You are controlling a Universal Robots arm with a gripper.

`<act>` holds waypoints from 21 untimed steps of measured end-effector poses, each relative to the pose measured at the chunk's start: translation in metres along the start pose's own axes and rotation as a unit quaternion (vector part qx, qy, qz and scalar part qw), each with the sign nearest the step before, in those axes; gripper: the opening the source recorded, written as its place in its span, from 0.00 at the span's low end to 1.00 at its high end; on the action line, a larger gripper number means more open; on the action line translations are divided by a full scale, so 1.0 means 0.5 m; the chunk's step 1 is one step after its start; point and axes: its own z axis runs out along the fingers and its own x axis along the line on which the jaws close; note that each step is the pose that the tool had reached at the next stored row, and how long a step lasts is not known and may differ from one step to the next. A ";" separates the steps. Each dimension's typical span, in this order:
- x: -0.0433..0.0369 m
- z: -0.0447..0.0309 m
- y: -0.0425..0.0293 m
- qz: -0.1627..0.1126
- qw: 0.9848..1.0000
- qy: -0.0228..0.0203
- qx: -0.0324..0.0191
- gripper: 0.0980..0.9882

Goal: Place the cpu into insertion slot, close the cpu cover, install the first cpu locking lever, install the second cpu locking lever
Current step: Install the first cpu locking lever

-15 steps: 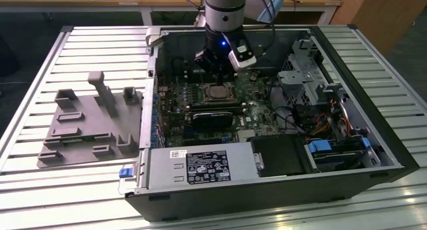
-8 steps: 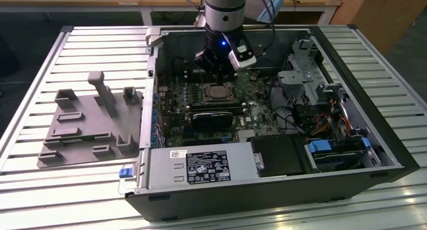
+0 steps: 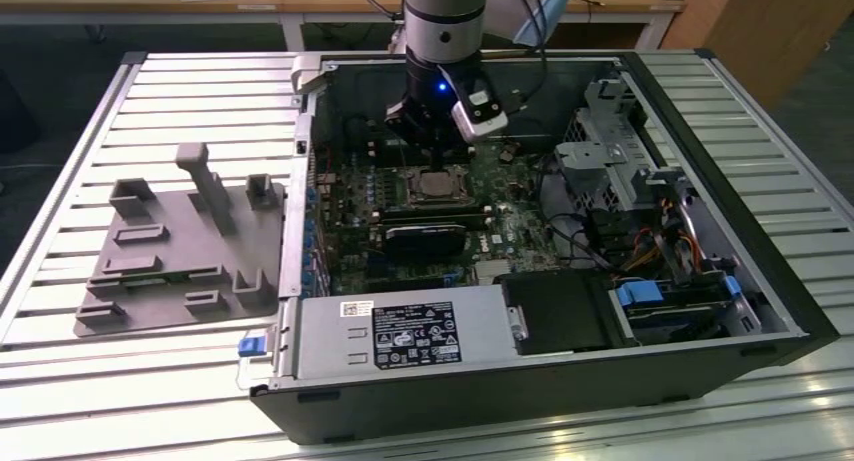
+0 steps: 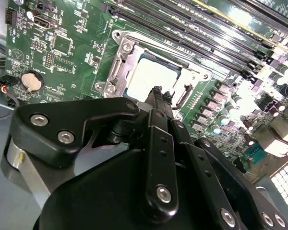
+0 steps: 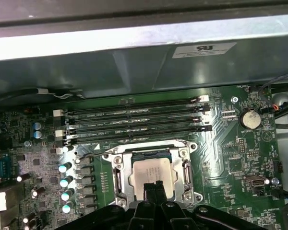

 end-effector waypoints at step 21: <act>0.105 -0.004 -0.013 -0.002 0.999 -0.032 -0.004 0.00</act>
